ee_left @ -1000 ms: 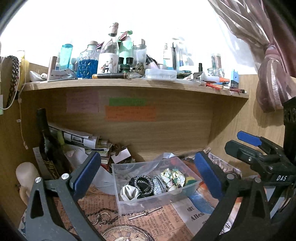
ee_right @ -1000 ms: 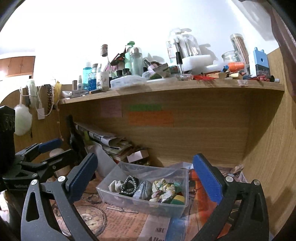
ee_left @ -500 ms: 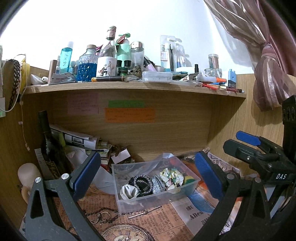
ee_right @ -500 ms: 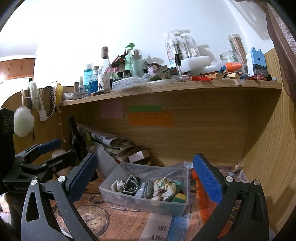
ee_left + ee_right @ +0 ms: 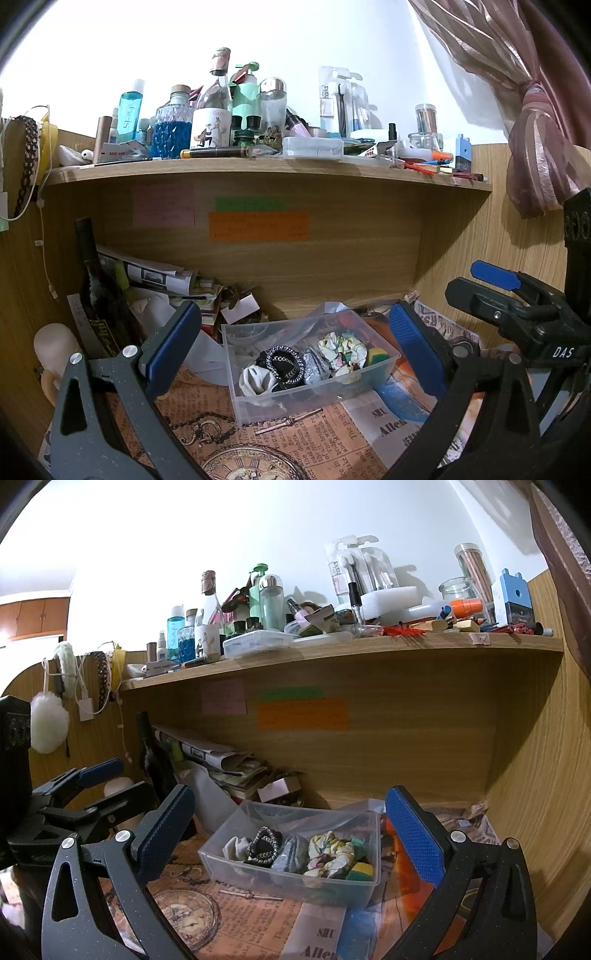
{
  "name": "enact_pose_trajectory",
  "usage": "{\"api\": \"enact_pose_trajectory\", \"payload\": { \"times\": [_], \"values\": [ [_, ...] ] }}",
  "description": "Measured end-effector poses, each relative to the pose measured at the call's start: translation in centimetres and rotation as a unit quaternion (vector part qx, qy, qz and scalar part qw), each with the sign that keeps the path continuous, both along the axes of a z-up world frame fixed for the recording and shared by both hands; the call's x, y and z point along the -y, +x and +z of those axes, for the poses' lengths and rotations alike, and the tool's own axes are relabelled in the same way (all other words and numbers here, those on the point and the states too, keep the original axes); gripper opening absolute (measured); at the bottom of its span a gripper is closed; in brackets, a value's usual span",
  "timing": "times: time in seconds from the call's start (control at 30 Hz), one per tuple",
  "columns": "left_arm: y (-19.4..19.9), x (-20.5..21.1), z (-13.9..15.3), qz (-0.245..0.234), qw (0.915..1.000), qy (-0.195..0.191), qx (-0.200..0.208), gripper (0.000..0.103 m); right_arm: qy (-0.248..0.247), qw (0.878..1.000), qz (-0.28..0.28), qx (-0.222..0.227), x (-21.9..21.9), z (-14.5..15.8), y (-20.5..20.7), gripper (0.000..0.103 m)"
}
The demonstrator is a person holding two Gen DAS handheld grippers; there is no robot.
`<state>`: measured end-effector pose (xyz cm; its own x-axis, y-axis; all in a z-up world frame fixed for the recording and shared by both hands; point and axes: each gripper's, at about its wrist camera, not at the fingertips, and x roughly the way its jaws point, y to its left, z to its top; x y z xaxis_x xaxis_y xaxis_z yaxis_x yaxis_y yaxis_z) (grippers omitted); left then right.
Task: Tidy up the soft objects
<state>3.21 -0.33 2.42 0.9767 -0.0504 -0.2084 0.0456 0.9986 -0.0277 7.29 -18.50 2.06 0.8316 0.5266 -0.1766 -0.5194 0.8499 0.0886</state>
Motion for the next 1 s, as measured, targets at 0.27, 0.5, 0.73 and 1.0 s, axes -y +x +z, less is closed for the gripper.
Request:
{"api": "enact_pose_trajectory", "payload": {
  "times": [0.27,0.5,0.73,1.0],
  "values": [
    [0.12,-0.06,-0.09,-0.003,1.0,-0.001,0.0,0.103,0.0,1.0,0.0,-0.002,-0.07,-0.13,0.09,0.103],
    [0.11,-0.02,-0.05,-0.003,1.0,-0.002,-0.001,0.103,-0.001,1.0,-0.001,-0.003,-0.14,-0.18,0.1,0.103],
    [0.11,0.08,-0.05,0.0,1.0,-0.001,-0.001,0.103,-0.001,1.0,-0.002,-0.004,-0.32,-0.35,0.06,0.103],
    [0.18,0.07,-0.11,0.0,1.0,-0.002,-0.001,0.103,0.0,1.0,-0.002,-0.005,-0.32,-0.35,0.02,0.103]
  ]
}}
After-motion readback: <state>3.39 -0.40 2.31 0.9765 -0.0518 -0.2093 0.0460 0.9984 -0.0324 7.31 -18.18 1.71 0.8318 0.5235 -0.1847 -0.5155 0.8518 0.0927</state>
